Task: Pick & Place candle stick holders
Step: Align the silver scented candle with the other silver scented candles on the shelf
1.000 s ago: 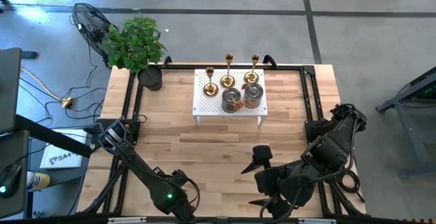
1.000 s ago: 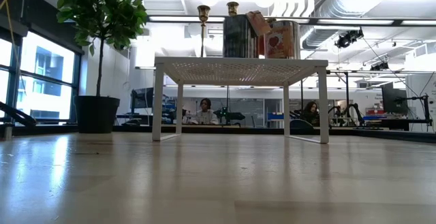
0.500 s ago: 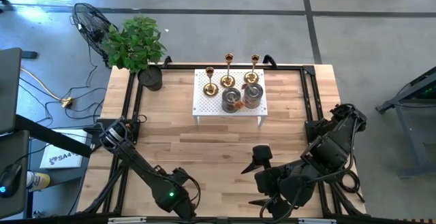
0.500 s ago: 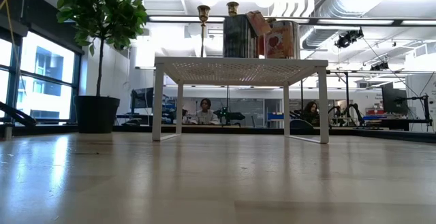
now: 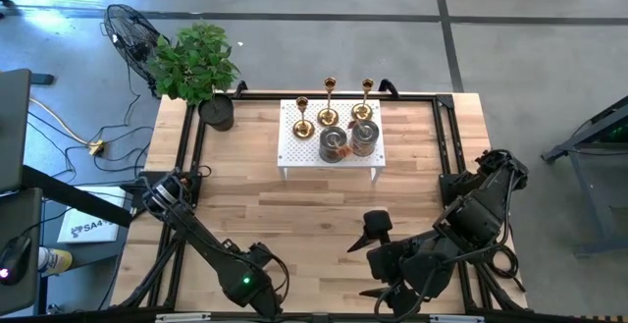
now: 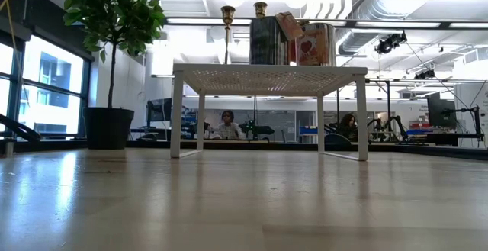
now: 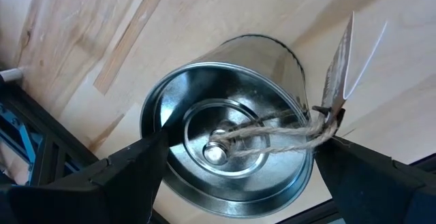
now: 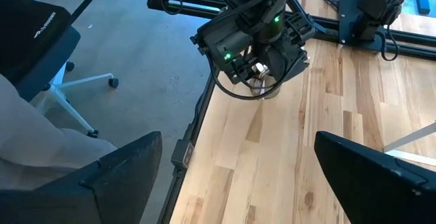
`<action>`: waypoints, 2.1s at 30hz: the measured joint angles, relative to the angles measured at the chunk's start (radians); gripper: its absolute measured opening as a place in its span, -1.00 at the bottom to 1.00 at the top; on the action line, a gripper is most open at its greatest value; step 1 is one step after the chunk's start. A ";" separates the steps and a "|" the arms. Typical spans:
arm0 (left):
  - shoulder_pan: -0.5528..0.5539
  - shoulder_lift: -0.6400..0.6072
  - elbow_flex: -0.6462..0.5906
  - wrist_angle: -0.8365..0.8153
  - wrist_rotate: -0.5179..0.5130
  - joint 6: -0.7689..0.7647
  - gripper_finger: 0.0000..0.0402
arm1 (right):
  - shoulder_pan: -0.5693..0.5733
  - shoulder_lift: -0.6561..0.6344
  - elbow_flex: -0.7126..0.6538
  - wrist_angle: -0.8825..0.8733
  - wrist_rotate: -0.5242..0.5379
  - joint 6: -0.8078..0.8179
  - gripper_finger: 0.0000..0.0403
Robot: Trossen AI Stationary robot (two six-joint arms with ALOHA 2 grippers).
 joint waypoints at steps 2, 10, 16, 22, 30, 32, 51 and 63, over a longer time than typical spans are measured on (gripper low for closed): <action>0.000 0.000 0.000 0.001 -0.010 0.000 0.76 | 0.000 0.000 0.000 0.000 0.000 0.000 0.88; -0.001 0.000 0.000 0.004 -0.043 0.000 0.76 | 0.000 0.000 0.000 0.000 -0.002 0.000 0.88; 0.000 -0.003 -0.008 0.020 -0.052 0.000 0.76 | 0.000 0.000 0.000 0.000 -0.002 0.000 0.88; 0.000 -0.005 -0.020 0.040 -0.052 0.000 0.76 | 0.000 0.000 0.000 0.000 -0.002 0.000 0.88; 0.000 -0.004 -0.021 0.043 -0.051 0.000 0.76 | 0.000 0.000 0.000 0.000 -0.003 0.000 0.88; 0.000 -0.004 -0.021 0.043 -0.051 0.000 0.75 | 0.000 0.000 0.000 0.000 -0.003 0.000 0.88; 0.000 -0.002 -0.023 0.070 -0.072 -0.001 0.25 | 0.000 0.000 0.000 -0.004 -0.003 -0.019 0.88; 0.015 -0.002 -0.023 0.091 -0.072 -0.008 0.13 | 0.000 0.000 0.000 -0.004 -0.003 -0.019 0.88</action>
